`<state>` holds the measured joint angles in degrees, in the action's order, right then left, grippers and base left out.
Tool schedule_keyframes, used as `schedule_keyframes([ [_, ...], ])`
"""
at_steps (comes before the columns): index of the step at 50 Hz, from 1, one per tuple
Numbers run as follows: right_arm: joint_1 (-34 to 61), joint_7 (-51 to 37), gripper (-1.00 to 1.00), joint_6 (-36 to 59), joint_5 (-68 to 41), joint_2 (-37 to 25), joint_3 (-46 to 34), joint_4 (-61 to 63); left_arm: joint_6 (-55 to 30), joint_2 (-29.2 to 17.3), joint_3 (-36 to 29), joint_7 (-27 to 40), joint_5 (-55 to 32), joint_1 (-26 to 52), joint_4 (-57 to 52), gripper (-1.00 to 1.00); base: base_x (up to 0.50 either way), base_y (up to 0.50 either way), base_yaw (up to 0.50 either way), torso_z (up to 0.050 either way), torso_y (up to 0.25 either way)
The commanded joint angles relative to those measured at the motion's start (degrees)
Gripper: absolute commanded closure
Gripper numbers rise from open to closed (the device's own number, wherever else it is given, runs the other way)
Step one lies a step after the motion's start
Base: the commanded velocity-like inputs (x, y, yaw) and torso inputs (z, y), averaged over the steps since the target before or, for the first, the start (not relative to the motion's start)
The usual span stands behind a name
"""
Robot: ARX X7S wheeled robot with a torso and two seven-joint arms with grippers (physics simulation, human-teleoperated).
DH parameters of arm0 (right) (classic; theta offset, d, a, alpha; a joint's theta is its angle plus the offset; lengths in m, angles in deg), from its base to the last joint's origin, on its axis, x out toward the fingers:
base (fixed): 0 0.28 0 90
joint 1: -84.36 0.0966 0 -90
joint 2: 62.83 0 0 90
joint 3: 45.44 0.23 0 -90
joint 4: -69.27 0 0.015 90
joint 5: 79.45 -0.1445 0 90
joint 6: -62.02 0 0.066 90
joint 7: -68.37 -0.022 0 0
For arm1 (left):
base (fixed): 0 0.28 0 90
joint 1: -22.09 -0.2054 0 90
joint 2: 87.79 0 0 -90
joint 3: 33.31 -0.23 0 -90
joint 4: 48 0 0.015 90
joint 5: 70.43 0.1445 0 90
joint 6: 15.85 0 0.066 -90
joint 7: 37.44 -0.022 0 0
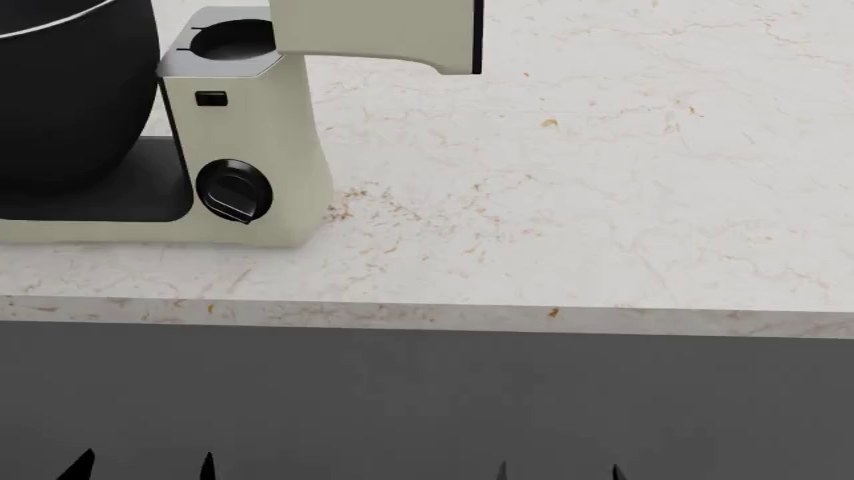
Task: Close the stand mixer head.
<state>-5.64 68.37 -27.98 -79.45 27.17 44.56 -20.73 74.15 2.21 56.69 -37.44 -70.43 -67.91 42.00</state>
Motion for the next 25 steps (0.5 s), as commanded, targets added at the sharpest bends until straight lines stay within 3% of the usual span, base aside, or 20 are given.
schedule_keyframes([
  [1,0.0,-0.72,-1.0,0.0,-0.54,-0.54,-0.72,0.0,0.0,-3.39,-3.97,3.96,-3.4,0.2,0.03,-1.0,0.0,0.0,0.0,0.0,0.0],
  [2,-6.82,-7.91,-1.0,-4.97,3.53,-0.12,-6.95,2.58,-1.07,-3.34,-3.81,6.42,-1.04,8.45,7.54,-1.0,0.0,0.0,0.0,0.0,0.0],
  [5,-6.18,-7.67,-1.0,-6.64,-1.75,-1.23,-6.99,0.64,-1.21,-2.81,-2.82,9.43,-0.73,10.76,8.99,-1.0,0.0,0.0,0.0,0.0,0.0],
  [7,-5.9,-8.27,-1.0,-6.8,-2.62,-1.71,-6.88,0.05,5.61,-2.5,-2.25,10.16,-1.62,10.33,10.56,-1.0,0.0,0.0,0.0,0.0,0.0],
  [12,-5.88,-9.35,-1.0,-6.7,-3.68,-2.23,-7.65,0.43,6.14,-3.15,-2.75,9.53,-3.42,9.6,9.03,-1.0,0.0,0.0,0.0,0.0,0.0],
  [14,-6.03,-9.5,-1.0,-6.84,-4.15,-2.46,-8.01,1.0,11.17,-3.68,-3.2,7.07,-5.54,8.45,8.32,-1.0,0.0,0.0,0.0,0.0,0.0],
  [18,-6.02,-9.22,-1.0,-7.98,-4.85,-3.1,-8.84,1.0,15.39,-4.45,-3.92,8.24,-2.85,7.4,6.31,-1.0,0.0,0.0,0.0,0.05,0.0],
  [21,-5.27,-10.99,-1.0,-2.38,-1.26,-3.75,-10.57,5.77,14.89,-5.01,-3.75,8.54,-3.27,7.21,3.06,-1.0,0.0,0.0,0.0,0.05,0.0],
  [23,-3.6,-10.63,-1.0,4.82,0.07,-4.78,-11.35,15.14,9.88,-5.2,-2.58,9.6,-5.23,8.96,-4.97,-1.0,0.0,0.0,0.0,0.05,0.0],
  [25,-0.48,-10.41,-1.0,11.75,-0.25,-5.41,-10.54,22.97,10.2,-5.54,-2.58,11.25,-2.47,11.06,-9.34,-1.0,0.0,0.0,0.0,0.05,0.0],
])
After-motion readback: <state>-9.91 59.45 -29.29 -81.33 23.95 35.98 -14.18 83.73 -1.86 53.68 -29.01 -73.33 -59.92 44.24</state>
